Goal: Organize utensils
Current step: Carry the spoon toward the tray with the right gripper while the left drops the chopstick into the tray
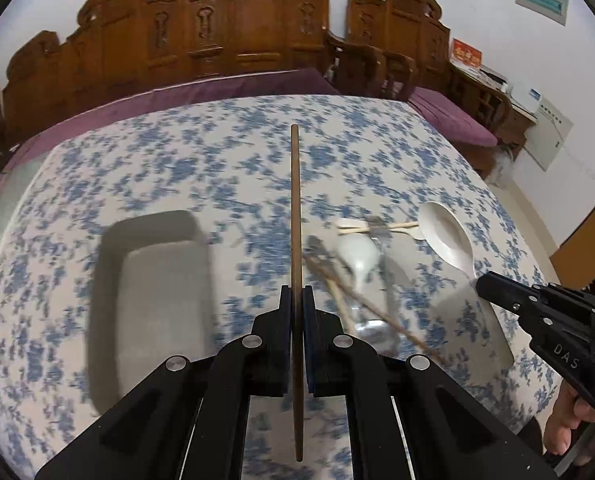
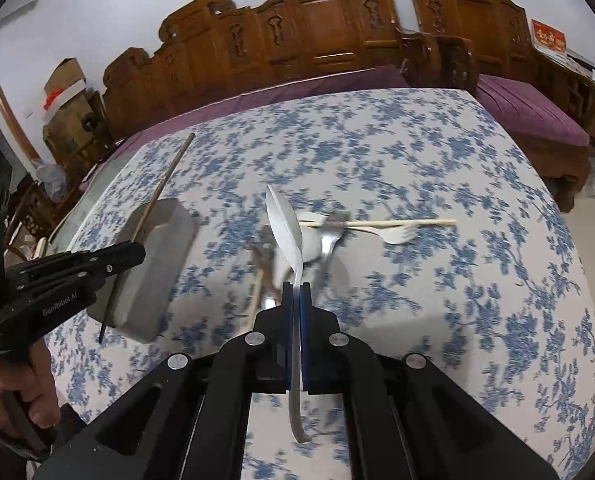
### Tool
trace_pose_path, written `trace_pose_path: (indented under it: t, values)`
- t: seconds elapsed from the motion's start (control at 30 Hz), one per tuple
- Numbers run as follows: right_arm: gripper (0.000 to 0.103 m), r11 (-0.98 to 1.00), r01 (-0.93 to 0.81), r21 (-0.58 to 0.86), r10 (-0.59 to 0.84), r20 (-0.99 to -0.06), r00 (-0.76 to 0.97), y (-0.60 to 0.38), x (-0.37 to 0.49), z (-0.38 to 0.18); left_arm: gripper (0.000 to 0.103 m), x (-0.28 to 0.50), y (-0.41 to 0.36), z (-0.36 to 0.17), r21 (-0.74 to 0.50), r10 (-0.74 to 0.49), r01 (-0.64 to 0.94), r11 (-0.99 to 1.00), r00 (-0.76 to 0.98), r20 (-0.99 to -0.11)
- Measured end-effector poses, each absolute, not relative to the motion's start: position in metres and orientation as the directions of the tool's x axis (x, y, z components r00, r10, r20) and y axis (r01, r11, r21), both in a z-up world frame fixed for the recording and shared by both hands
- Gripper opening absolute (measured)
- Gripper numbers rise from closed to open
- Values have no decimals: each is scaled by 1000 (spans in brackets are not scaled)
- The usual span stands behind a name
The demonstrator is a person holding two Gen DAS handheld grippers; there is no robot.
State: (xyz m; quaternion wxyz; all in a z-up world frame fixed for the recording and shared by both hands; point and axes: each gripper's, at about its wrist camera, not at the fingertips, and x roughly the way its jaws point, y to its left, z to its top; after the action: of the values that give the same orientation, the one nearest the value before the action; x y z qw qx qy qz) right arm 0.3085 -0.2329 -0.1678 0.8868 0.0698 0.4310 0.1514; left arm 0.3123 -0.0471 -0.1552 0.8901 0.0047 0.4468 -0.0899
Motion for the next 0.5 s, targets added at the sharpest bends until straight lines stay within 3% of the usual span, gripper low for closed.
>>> trace_pose_path:
  t: [0.5]
  values:
    - [4, 926, -278, 257, 373, -747, 551, -155, 316, -165, 4, 322, 58, -167, -91, -103, 50, 995, 582, -807]
